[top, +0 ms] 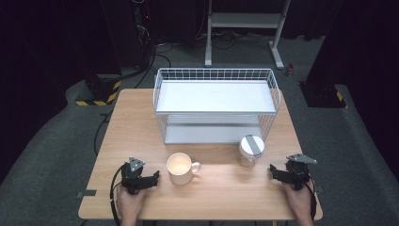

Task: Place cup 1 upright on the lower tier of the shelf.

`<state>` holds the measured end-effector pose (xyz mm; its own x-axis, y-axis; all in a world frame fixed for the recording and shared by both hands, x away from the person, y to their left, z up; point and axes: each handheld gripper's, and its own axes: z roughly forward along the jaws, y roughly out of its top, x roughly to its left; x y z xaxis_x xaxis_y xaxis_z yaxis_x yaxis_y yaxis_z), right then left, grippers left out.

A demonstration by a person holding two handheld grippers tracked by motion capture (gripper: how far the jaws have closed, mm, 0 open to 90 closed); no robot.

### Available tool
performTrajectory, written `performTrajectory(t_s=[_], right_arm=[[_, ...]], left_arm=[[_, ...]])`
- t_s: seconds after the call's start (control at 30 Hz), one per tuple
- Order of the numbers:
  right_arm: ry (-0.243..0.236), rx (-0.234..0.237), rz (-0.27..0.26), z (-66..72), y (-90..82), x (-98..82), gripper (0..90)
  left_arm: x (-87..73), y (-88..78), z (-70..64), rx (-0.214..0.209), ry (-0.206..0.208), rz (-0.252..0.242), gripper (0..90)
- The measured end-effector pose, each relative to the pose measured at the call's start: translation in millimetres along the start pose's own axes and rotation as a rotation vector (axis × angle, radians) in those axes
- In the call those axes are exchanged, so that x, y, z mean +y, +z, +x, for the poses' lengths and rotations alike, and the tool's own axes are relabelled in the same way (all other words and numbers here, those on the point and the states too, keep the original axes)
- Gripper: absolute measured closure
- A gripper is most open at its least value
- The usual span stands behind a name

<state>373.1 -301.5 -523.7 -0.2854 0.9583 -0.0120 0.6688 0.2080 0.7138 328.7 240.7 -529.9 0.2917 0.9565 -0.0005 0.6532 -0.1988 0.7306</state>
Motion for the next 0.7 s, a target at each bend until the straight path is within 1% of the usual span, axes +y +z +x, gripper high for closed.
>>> performTrajectory(t_s=[0.43,0.7], right_arm=[[0.001,0.0,0.001,-0.1,-0.4,-0.3,16.7],[-0.011,0.012,0.004,-0.6,-1.4,-1.2,15.7]], left_arm=[[0.0,-0.4,0.5,0.002,-0.004,-0.001,12.1],[-0.1,-0.6,0.4,0.003,-0.007,-0.001,12.5]])
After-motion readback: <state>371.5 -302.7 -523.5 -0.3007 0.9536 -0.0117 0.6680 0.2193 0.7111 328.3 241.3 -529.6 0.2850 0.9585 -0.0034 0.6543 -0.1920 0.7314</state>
